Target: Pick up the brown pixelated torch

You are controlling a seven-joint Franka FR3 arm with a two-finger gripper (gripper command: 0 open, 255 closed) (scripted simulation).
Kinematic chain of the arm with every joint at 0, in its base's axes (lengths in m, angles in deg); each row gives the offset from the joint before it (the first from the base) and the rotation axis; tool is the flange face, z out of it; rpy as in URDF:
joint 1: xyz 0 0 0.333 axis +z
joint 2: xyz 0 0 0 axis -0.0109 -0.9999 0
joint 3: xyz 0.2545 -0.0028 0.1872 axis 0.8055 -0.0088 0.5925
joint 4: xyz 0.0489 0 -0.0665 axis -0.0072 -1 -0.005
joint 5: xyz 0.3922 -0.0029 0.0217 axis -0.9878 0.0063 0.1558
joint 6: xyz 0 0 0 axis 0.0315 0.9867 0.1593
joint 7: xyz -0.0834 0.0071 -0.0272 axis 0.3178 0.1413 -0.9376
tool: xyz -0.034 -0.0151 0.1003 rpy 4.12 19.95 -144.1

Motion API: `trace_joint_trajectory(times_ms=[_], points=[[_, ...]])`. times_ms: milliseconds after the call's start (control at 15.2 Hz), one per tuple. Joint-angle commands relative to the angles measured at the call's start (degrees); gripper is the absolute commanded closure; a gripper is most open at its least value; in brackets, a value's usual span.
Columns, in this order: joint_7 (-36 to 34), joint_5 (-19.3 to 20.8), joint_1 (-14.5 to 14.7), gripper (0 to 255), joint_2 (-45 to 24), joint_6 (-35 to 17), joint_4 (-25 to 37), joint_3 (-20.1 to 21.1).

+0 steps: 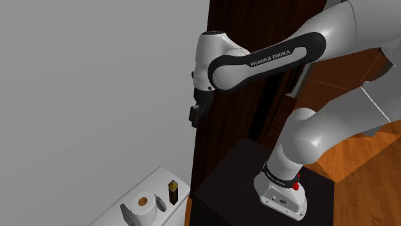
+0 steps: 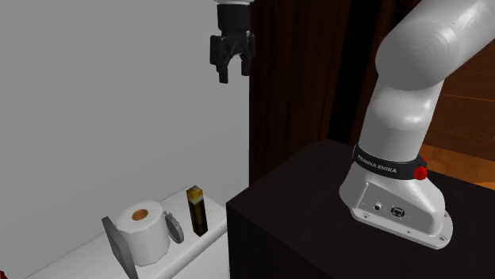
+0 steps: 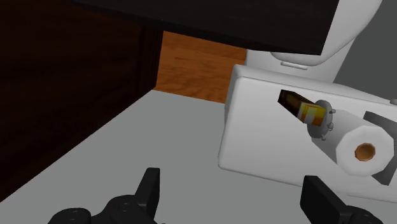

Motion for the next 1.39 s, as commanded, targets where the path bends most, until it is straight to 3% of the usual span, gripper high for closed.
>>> trace_joint_trajectory(times_ms=[0,396,726,1056,1320], points=[[-1.4,-0.9,0.9,0,-2.9,-4.1,-1.3,1.7],[-5.8,-1.7,2.3,0,-14.1,-16.2,-2.4,6.8],[-11.6,1.5,2.2,0,-25.7,-25.9,-1.2,11.2],[-22.2,12.2,2.4,0,-38.8,-34.1,2.2,13.3],[-31.3,22.2,6.8,0,-48.2,-38.3,6.2,9.8]])
